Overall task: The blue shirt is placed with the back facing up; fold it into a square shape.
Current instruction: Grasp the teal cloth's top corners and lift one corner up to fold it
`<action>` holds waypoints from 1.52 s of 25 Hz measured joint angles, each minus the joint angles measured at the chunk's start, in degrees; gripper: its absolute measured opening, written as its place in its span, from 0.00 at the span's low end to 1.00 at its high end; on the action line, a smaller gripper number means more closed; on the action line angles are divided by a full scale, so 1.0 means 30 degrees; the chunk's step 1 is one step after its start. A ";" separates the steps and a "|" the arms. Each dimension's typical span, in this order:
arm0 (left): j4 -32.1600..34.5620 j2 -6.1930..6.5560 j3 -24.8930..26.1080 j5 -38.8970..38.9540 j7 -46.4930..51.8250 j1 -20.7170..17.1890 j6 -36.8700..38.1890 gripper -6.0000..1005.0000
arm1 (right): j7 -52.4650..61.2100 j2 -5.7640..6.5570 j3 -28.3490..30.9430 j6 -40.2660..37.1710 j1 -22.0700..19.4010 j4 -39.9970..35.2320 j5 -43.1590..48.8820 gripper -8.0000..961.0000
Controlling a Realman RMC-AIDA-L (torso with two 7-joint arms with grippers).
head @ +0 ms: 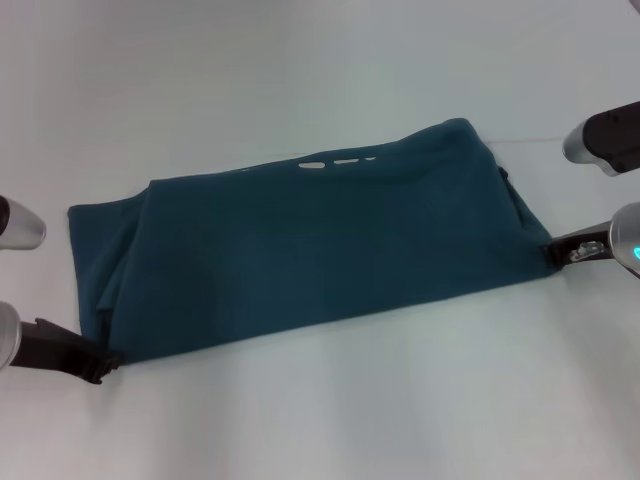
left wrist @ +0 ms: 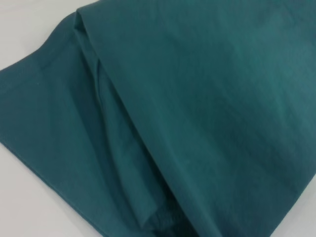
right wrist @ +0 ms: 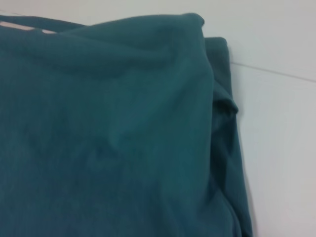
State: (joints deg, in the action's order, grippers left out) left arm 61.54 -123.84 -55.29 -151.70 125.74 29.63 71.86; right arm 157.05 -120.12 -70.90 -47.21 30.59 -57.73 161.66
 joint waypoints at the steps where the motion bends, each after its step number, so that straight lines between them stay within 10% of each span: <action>1: 0.0129 -0.0006 0.0000 0.0000 -0.0018 -0.0072 0.0134 0.06 | -0.0006 -0.0014 -0.0202 -0.0026 -0.0281 -0.0330 -0.0056 0.08; 38: 0.3431 -0.0212 -0.0026 0.0101 -0.1240 -0.2472 0.3661 0.05 | 0.1852 -0.0126 -0.8864 0.0059 -0.9393 -0.9538 0.1426 0.10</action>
State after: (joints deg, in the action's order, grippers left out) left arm 71.84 -124.48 -55.37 -151.40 122.02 22.22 82.84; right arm 162.60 -120.50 -97.49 -47.03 2.41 -86.34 165.94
